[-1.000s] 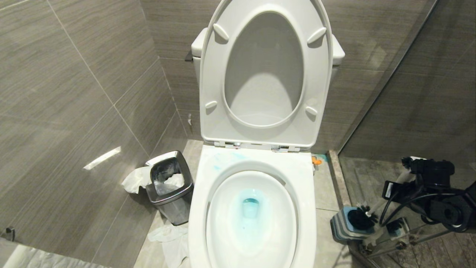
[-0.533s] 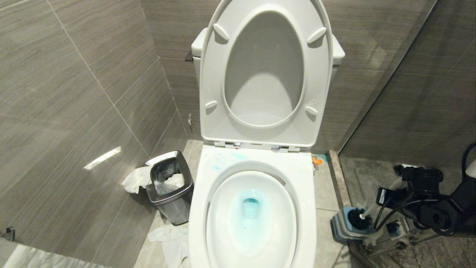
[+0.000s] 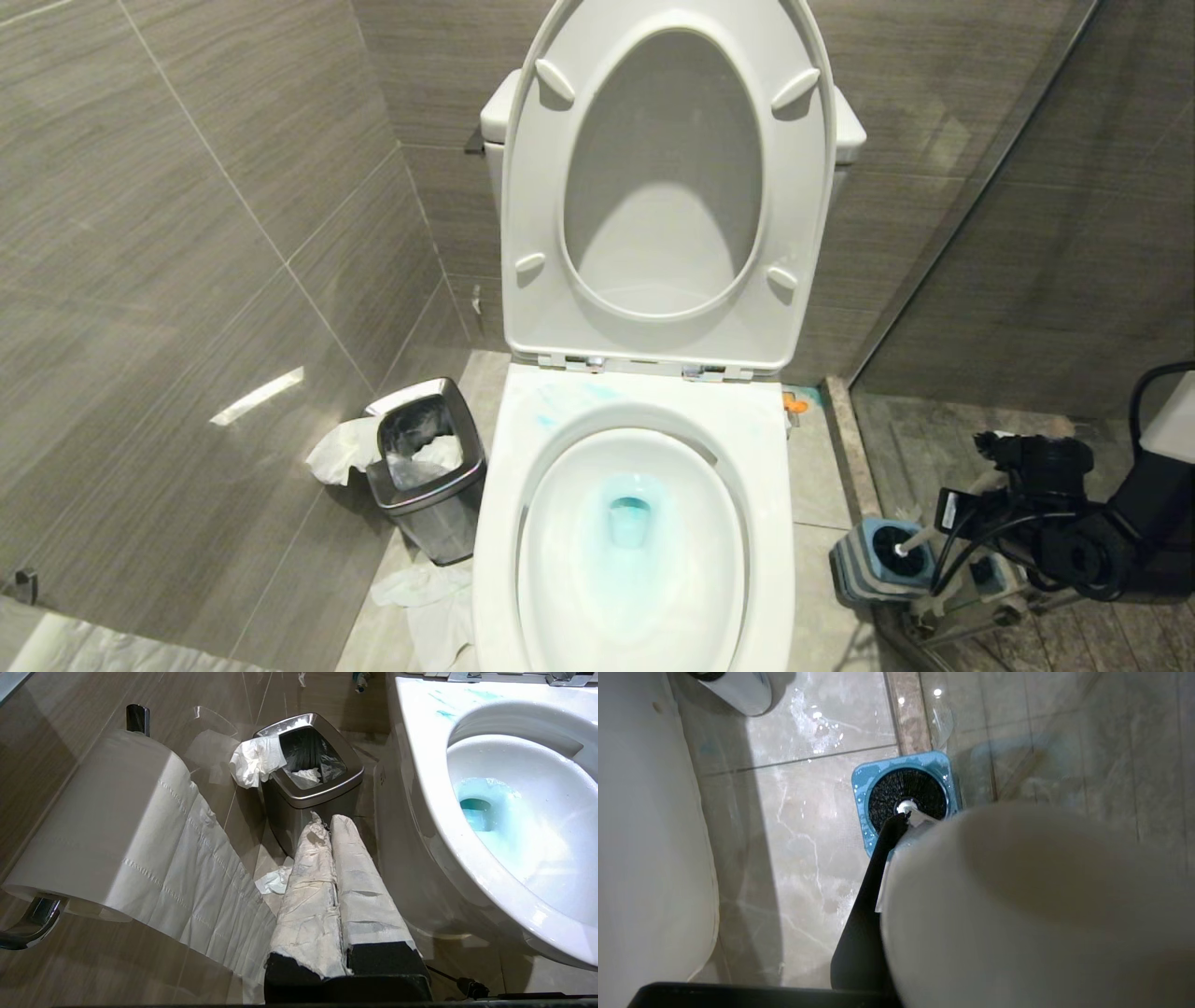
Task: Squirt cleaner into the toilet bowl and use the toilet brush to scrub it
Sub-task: Put the toilet brush back
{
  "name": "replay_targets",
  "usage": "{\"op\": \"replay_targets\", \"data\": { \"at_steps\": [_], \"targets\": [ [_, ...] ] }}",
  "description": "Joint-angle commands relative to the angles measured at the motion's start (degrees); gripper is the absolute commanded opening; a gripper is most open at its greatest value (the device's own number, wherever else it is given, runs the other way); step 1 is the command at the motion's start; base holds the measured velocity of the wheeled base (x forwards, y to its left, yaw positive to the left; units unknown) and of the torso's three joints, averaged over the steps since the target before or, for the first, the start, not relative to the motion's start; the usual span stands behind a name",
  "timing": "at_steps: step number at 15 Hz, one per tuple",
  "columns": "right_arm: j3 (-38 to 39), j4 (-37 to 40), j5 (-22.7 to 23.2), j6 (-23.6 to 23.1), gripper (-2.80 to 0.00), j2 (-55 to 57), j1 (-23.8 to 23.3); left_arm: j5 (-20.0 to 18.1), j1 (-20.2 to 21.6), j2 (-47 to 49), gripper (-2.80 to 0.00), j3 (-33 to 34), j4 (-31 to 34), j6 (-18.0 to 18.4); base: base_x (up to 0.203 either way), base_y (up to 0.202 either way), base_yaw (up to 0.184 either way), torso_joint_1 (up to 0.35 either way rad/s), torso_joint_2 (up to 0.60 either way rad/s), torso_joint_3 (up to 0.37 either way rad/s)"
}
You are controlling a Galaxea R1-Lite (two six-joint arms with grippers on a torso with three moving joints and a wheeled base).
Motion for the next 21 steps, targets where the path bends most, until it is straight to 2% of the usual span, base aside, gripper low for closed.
{"op": "replay_targets", "data": {
  "at_steps": [1, 4, 8, 9, 15, 17, 21],
  "targets": [
    [0.02, -0.51, -0.03, 0.07, -2.8, 0.97, 0.02, 0.01, 0.04, 0.06, -2.8, 0.0, 0.01, 0.01, 0.0, 0.0, 0.0, 0.0, 0.0, 0.0],
    [0.37, -3.76, -0.01, -0.78, -2.8, 1.81, 0.02, 0.01, 0.04, 0.06, -2.8, 0.0, 0.01, 0.01, 0.0, 0.0, 0.0, 0.0, 0.0, 0.0],
    [0.37, -3.96, 0.03, -0.99, -2.8, 2.02, 0.02, 0.01, 0.04, 0.06, -2.8, 0.0, 0.01, 0.01, 0.0, 0.0, 0.0, 0.0, 0.0, 0.0],
    [0.29, -3.96, 0.03, -0.99, 0.0, 2.02, 0.02, 0.01, 0.04, 0.06, -2.8, 0.0, 0.01, 0.01, 0.0, 0.0, 0.0, 0.0, 0.0, 0.0],
    [0.82, -3.96, 0.03, -1.43, 0.0, -0.85, 0.02, 0.01, 0.04, 0.06, -2.8, 0.0, 0.01, 0.01, 0.0, 0.0, 0.0, 0.0, 0.0, 0.0],
    [1.04, -3.96, 0.13, -2.93, 0.0, -2.36, 0.02, 0.01, -0.03, 0.06, -2.8, 0.0, 0.01, 0.01, 0.0, 0.0, 0.0, 0.0, 0.0, 0.0],
    [3.81, -3.62, 5.41, -5.45, 0.0, -11.68, 0.09, 0.01, 0.04, 0.06, -2.8, 0.0, 0.01, 0.01, 0.0, 0.0, 0.0, 0.0, 0.0, 0.0]
  ]
}}
